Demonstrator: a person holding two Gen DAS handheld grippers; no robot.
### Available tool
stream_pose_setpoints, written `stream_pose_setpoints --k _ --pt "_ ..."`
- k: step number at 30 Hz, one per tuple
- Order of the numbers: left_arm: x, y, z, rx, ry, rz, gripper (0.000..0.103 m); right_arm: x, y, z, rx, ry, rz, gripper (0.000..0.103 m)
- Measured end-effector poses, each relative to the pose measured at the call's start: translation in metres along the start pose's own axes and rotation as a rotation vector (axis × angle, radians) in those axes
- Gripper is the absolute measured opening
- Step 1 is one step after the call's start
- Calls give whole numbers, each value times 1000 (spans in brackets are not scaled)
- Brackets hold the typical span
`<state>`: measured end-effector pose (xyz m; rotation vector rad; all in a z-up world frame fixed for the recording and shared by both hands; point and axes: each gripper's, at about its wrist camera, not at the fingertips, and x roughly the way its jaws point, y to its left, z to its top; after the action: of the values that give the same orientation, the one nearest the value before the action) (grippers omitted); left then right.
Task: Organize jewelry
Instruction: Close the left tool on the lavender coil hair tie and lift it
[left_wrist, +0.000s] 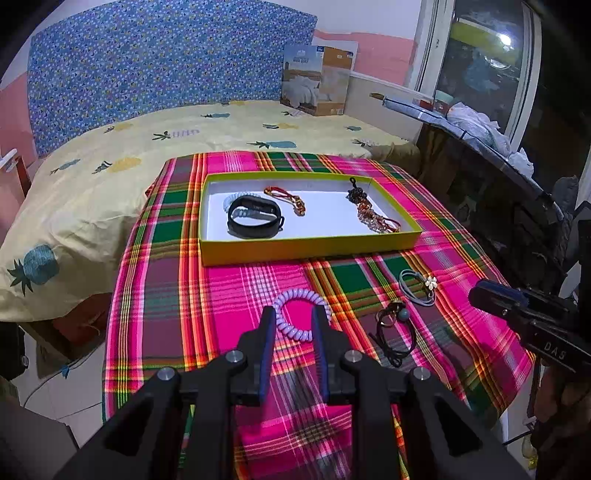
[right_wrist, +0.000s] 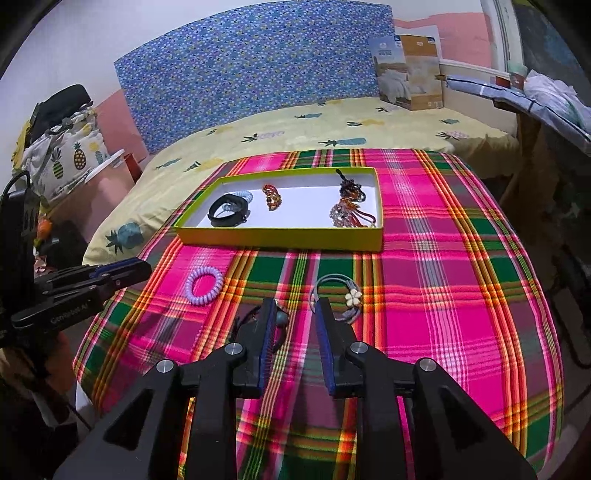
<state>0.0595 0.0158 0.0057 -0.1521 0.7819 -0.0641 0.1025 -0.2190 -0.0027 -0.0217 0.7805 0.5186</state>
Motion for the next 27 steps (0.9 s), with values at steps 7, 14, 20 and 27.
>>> stream_pose_setpoints --k 7,14,20,27 --pt "8 0 -5 -5 26 -3 20 0 -11 -3 23 3 -23 22" --pt "17 2 -9 -8 53 -8 21 5 -17 -4 33 17 -30 22" --pt "25 4 -10 -10 71 -10 25 12 -19 -5 32 30 -29 22" --pt "39 7 -9 -9 93 3 25 19 -24 -6 38 46 -30 22"
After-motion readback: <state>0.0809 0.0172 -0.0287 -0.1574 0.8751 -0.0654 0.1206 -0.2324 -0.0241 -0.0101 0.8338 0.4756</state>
